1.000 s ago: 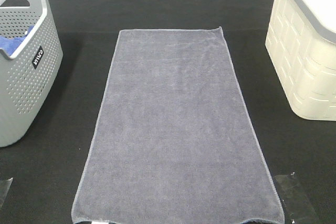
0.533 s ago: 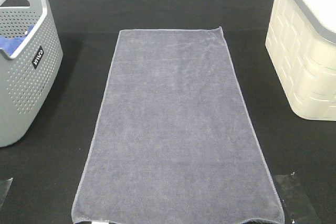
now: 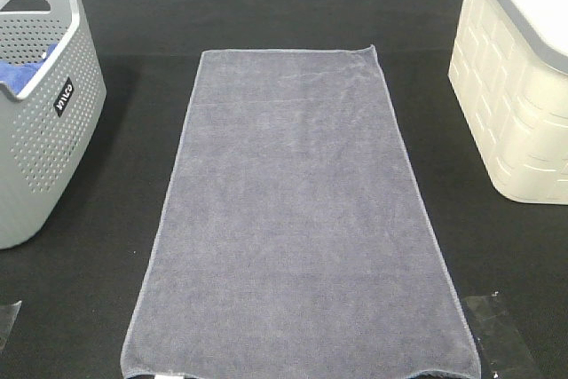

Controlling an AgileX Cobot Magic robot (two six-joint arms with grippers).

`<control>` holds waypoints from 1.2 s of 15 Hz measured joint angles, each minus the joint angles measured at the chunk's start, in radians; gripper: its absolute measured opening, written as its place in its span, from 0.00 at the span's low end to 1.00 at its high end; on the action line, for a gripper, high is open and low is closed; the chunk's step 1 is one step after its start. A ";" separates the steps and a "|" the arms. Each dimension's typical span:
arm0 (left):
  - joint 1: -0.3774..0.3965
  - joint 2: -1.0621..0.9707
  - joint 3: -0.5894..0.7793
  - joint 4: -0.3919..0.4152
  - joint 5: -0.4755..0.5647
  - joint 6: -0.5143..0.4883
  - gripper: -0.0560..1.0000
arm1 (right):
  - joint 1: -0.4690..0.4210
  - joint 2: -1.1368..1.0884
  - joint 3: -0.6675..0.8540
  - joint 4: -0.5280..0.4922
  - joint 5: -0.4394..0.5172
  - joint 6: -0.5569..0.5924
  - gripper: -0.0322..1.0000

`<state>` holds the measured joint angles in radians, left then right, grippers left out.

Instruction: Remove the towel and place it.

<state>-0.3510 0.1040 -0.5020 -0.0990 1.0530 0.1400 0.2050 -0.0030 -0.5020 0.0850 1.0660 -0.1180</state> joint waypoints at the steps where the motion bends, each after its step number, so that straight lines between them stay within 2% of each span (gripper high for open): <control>1: 0.054 -0.010 0.000 0.002 0.000 0.000 0.77 | -0.045 0.000 0.000 0.001 0.000 0.000 0.78; 4: 0.213 -0.068 0.000 0.002 -0.003 0.000 0.77 | -0.152 0.000 0.000 0.002 0.000 0.000 0.78; 6: 0.295 -0.107 0.000 0.002 -0.004 0.000 0.77 | -0.185 0.000 0.000 0.002 0.000 0.000 0.78; 9: 0.376 -0.107 0.000 0.002 -0.004 0.000 0.77 | -0.191 -0.001 0.000 0.010 0.000 0.000 0.78; 18: 0.393 -0.107 0.000 0.002 -0.004 0.000 0.77 | -0.191 -0.001 0.000 0.010 0.000 0.000 0.78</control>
<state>0.0420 -0.0030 -0.5020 -0.0970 1.0490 0.1400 0.0140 -0.0040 -0.5020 0.0950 1.0660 -0.1180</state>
